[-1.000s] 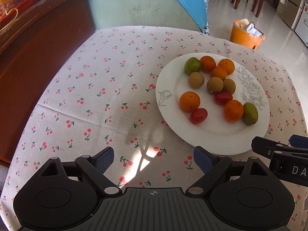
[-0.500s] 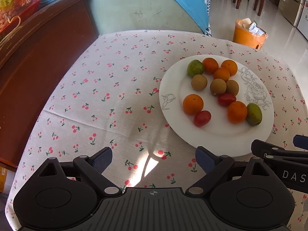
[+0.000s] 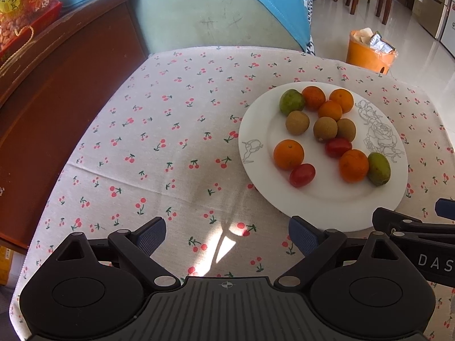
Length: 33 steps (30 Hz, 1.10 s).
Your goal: Organize fruits
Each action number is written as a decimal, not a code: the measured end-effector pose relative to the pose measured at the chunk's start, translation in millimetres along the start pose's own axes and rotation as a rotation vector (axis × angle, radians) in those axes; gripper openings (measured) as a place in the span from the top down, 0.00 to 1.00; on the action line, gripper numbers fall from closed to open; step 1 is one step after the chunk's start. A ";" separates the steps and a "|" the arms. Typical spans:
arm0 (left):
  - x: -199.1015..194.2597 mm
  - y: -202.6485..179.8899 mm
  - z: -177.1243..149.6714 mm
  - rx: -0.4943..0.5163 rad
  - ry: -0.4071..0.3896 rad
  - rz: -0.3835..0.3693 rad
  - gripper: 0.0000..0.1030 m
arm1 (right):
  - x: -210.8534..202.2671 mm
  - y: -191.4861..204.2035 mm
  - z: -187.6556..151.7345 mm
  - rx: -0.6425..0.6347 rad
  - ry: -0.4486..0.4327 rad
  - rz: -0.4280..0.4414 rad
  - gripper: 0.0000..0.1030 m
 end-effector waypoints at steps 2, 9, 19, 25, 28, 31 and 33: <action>0.0 0.0 -0.8 0.002 0.000 0.004 0.08 | 0.0 1.0 -0.4 -0.006 -0.002 -0.001 0.10; -0.5 1.7 -3.0 -0.007 0.006 0.001 0.08 | 0.0 2.0 -1.0 -0.013 -0.002 0.007 0.10; -3.8 7.3 -10.6 -0.007 0.013 0.017 0.08 | -1.2 10.0 -6.3 -0.043 -0.005 0.034 0.10; -7.2 11.4 -17.0 -0.003 0.014 0.029 0.08 | -2.8 15.9 -11.7 -0.064 -0.004 0.054 0.10; -9.8 14.0 -21.1 -0.003 0.011 0.033 0.08 | -3.6 19.4 -14.8 -0.074 -0.006 0.065 0.10; -12.0 17.3 -25.8 -0.003 0.011 0.041 0.09 | -4.6 22.6 -18.8 -0.083 -0.003 0.078 0.10; -12.9 19.6 -29.9 -0.009 0.020 0.044 0.09 | -5.0 25.6 -22.0 -0.096 -0.004 0.086 0.10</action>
Point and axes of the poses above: each gripper's, at about its wrist camera, not at the fingertips, and x roughly the way its jaws point, y to its left, z to its top, the point moved 6 cm from there along x, roughly the way its jaws point, and after that the axes turned 13 degrees about x, right-handed, at the moved point
